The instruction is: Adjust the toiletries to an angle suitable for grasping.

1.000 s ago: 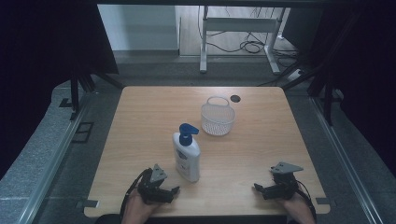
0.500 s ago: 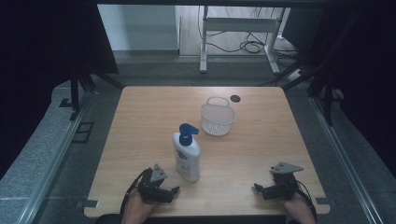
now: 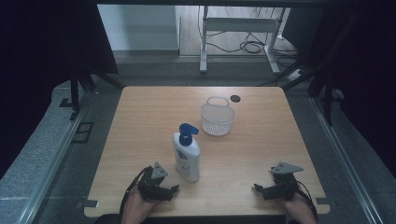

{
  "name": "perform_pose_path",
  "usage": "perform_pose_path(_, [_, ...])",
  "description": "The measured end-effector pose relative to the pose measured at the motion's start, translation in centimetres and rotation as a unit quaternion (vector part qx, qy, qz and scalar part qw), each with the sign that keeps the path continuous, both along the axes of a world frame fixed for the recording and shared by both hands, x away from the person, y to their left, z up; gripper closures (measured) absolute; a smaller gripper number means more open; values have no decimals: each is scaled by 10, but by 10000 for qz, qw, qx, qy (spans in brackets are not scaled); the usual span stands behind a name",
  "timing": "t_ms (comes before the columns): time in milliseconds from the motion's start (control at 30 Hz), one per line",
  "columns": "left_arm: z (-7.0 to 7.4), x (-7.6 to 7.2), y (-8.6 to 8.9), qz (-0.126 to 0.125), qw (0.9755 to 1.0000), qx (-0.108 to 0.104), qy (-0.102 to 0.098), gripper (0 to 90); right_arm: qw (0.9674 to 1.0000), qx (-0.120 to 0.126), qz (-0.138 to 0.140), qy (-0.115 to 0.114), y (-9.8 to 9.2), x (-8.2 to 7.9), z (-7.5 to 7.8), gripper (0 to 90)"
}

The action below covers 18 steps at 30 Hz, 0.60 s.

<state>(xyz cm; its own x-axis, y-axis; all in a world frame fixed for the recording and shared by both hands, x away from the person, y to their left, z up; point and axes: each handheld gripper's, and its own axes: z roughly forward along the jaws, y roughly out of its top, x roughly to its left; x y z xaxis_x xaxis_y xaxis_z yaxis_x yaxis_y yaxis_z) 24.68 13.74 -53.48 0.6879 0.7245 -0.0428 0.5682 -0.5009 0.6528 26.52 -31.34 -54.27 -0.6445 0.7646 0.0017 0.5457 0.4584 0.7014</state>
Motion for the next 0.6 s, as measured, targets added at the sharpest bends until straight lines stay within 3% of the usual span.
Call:
perform_pose_path(233, [7, 3, 2, 22, 9999, -59, -101, 267, 10000, 1, 0, 0, 0, 0, 0, 0])
perform_pose_path(600, [14, 11, 7, 113, 9996, -193, -147, 540, 10000, 0, 0, -1, 0, 0, 0, 0])
